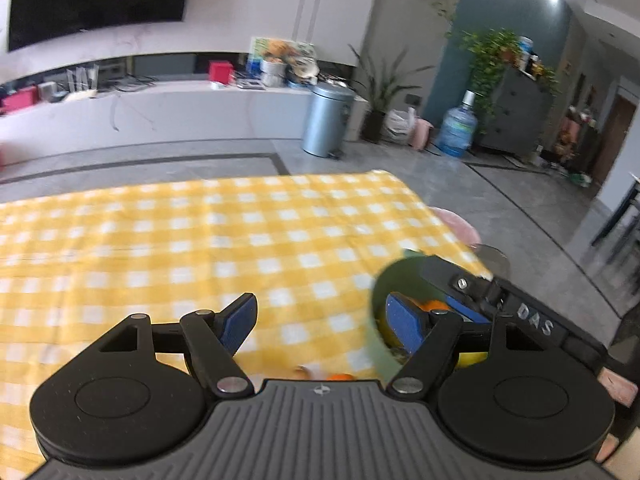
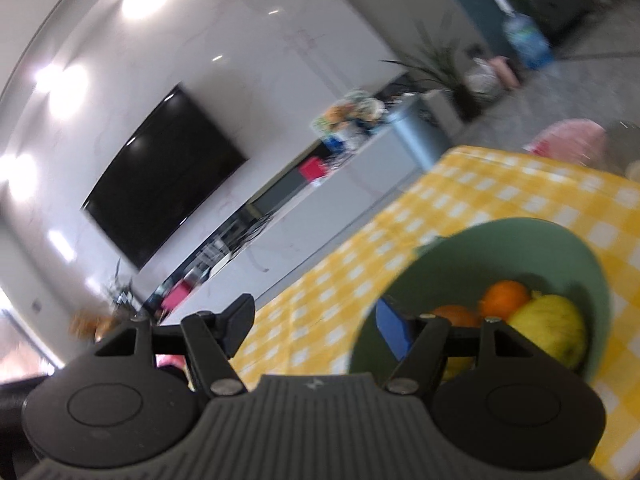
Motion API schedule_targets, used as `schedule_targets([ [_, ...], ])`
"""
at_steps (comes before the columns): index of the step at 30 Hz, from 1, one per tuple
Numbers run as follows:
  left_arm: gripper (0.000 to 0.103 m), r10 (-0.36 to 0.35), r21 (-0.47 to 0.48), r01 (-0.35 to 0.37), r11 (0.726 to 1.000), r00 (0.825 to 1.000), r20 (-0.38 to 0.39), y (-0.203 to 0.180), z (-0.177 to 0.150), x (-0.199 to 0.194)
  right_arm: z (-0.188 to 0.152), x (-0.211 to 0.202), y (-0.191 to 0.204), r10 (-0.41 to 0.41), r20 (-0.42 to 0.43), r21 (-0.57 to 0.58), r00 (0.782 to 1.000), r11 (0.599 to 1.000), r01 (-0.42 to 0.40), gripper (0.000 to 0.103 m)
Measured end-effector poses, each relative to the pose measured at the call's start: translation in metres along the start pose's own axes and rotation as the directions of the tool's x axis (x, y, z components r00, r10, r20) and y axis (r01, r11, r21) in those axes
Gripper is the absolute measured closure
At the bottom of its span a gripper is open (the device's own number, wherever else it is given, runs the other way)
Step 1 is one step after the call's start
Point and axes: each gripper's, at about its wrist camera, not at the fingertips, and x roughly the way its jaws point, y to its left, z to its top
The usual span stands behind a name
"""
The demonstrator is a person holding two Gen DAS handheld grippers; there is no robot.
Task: Organize fruits
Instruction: 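Withdraw both open tools from the colander back toward the table fruit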
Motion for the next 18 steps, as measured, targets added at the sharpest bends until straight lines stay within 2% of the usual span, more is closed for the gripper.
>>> schedule_targets([
  [7,0.017,0.034,-0.039,-0.032,0.999,0.999,0.041,0.038,-0.007,-0.018,-0.024,0.006,0.035,0.028,-0.094,-0.101,0.995,0.994,-0.038,0.036],
  [12,0.017,0.066,0.021,-0.068,0.997,0.995,0.072,0.059,-0.028,-0.021,-0.043,0.015,0.056,-0.004,-0.159,-0.191,0.987,0.981,-0.027,0.050],
  [14,0.017,0.074,0.001,-0.074,0.997,0.995,0.060,0.070,-0.038,-0.018,-0.048,0.021,0.057,-0.008,-0.203,-0.197,0.979,0.980,-0.033,0.053],
  [18,0.017,0.066,-0.080,-0.066,0.995,0.998,0.001,0.095,-0.055,-0.002,-0.057,0.028,0.064,-0.024,-0.257,-0.231,0.966,0.972,-0.037,0.053],
])
